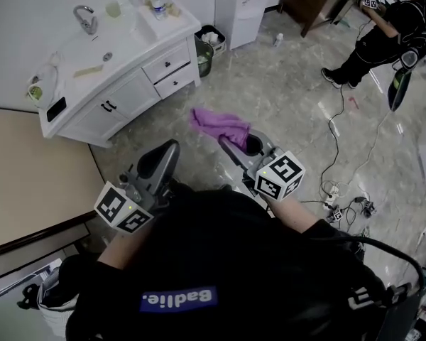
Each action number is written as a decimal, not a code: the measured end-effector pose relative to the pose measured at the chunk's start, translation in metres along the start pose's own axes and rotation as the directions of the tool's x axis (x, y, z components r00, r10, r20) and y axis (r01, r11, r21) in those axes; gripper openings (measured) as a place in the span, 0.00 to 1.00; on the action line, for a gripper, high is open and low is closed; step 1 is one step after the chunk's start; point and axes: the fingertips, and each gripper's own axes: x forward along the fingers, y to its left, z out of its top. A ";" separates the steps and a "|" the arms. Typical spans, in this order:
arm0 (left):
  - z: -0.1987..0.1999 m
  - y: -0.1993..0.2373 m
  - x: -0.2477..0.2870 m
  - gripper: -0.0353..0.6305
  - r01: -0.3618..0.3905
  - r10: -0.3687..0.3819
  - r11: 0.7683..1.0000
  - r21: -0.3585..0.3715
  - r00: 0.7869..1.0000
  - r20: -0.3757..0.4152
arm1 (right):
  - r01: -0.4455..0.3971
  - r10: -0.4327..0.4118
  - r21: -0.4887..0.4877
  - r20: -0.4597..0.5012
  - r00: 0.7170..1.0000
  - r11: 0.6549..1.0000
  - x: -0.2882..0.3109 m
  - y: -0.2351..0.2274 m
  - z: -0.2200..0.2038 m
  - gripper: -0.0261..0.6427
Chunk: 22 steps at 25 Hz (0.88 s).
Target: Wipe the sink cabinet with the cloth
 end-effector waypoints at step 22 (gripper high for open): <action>0.036 0.273 0.055 0.04 0.277 -0.273 0.960 0.031 0.957 -0.101 | 0.261 -0.259 0.066 -0.034 0.965 0.963 0.258 -0.109 -0.015 0.19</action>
